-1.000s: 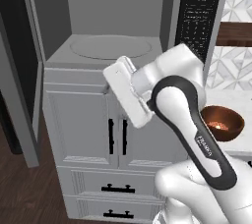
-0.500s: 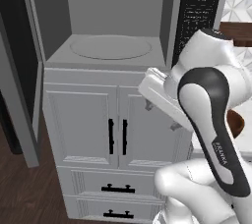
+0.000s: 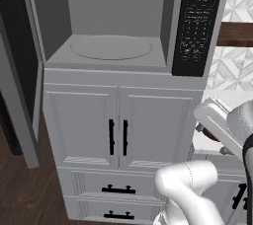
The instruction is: Open the microwave, place the bowl with waffle inside the microwave, then close the microwave door and turn it on.
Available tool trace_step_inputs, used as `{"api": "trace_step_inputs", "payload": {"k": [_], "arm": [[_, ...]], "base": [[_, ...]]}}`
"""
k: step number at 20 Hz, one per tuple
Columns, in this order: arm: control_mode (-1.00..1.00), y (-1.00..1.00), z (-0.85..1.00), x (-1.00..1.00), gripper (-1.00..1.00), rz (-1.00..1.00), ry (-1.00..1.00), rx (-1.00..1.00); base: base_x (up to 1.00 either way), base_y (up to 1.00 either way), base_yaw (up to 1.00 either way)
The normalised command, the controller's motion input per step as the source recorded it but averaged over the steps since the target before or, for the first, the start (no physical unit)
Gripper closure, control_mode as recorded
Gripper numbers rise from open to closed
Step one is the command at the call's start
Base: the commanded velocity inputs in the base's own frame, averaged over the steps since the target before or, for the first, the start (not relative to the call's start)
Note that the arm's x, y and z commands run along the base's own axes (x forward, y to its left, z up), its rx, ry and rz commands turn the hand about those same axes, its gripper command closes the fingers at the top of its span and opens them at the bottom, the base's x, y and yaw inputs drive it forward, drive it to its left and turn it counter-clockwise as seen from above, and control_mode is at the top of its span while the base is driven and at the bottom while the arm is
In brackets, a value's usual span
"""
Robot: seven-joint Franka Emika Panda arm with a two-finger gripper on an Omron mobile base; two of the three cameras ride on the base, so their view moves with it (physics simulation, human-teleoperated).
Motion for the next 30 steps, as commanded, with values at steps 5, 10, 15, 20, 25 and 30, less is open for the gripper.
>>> {"api": "trace_step_inputs", "payload": {"k": [5,10,15,20,25,30], "arm": [[-1.0,-1.0,-0.12,-0.3,-1.0,0.0,-0.06,0.15],[-1.0,-1.0,-0.27,-0.1,-1.0,-0.05,0.0,0.16],[-1.0,-0.96,-0.39,0.1,-1.0,-0.14,0.0,0.11],[-1.0,-0.83,-0.23,0.31,-1.0,-0.12,0.0,0.12],[-1.0,-0.36,-0.11,0.68,-1.0,-0.13,0.07,0.01],[-1.0,-0.24,-0.09,0.65,-1.0,-0.08,0.11,0.0]], "base": [[0.0,0.0,0.0],[0.0,0.0,0.0],[0.0,0.0,0.0],[0.0,0.0,0.0],[0.0,0.0,0.0],[0.0,0.0,0.0]]}}
